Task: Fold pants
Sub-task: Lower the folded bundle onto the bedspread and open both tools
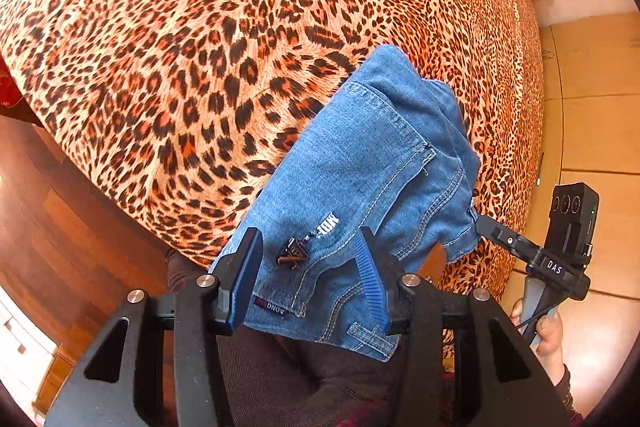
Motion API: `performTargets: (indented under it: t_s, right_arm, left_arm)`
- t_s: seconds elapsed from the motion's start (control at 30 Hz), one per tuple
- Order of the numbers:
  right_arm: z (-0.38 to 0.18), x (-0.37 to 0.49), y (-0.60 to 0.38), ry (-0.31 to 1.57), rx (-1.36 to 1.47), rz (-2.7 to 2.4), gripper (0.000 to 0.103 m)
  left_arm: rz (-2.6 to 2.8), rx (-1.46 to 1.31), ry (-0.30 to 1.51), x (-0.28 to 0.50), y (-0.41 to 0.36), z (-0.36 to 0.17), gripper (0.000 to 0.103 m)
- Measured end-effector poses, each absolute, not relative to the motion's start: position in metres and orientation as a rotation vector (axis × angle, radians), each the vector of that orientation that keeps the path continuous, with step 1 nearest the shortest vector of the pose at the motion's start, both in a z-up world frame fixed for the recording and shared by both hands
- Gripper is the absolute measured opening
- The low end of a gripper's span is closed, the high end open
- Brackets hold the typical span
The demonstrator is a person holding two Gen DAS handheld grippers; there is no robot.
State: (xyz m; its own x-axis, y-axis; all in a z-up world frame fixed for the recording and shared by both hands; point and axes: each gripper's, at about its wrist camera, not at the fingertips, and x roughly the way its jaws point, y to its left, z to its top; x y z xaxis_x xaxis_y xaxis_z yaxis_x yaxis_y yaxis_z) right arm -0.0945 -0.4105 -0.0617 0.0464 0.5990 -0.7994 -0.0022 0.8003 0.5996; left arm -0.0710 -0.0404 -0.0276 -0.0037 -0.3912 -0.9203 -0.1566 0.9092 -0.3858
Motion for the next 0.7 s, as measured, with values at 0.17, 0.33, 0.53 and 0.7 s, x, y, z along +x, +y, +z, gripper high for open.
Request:
performTargets:
  t_s: [0.17,0.33,0.53,0.7]
  right_arm:
    - [-0.054,-0.101,-0.395,1.381,0.47,0.408,0.021]
    - [-0.052,-0.094,-0.385,1.431,0.455,0.263,0.032]
    - [-0.042,-0.131,-0.407,1.291,0.804,0.15,0.068]
    - [-0.068,-0.162,-0.393,1.258,0.9,-0.018,0.068]
  left_arm:
    - [-0.29,-0.297,1.645,-0.058,-0.057,-0.05,0.046]
    - [-0.466,-0.176,1.634,-0.043,-0.058,-0.029,0.046]
    - [-0.592,-0.074,1.563,-0.004,-0.057,-0.023,0.051]
    - [-0.591,0.023,1.563,0.019,-0.07,-0.041,0.051]
